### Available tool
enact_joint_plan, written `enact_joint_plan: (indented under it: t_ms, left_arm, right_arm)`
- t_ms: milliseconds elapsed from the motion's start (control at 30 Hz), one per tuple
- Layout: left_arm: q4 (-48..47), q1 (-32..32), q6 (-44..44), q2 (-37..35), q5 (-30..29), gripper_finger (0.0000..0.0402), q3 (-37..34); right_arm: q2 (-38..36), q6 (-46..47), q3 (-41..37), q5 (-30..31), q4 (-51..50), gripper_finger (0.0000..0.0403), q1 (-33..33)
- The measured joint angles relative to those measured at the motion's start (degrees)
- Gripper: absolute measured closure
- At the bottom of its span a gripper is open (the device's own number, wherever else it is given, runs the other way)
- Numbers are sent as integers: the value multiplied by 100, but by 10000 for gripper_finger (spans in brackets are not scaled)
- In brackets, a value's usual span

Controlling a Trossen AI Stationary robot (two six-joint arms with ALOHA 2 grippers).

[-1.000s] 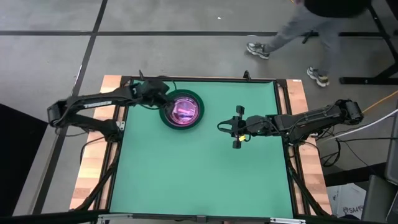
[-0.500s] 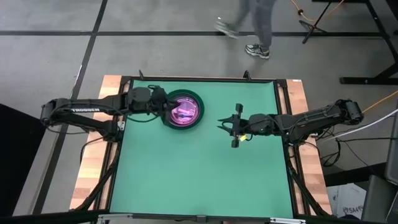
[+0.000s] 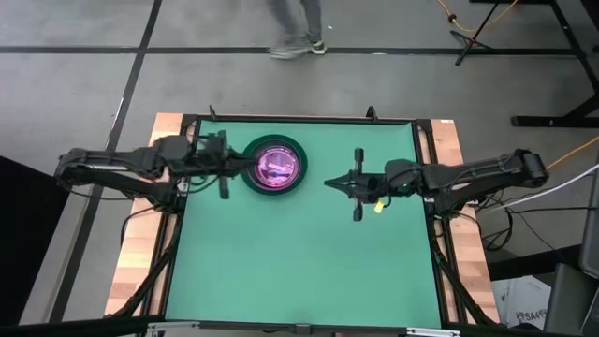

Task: Stack plastic plates
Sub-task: Return to Home Position

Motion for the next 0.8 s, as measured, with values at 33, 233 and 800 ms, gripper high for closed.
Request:
enact_joint_plan:
  t_ms: [33, 233, 800]
  left_arm:
    - [-89, -48, 2, -149, -35, 401, 0]
    - [-986, -435, 183, -1009, -622, 401, 4]
    - [-2802, -935, 743, -2632, -1055, 401, -67]
  right_arm:
    - [-36, -91, 93, -1, -141, 398, 1]
    - [-310, -297, 628, -1, -1065, 388, 1]
    - [-2042, -439, 910, -1, -2996, 398, -1]
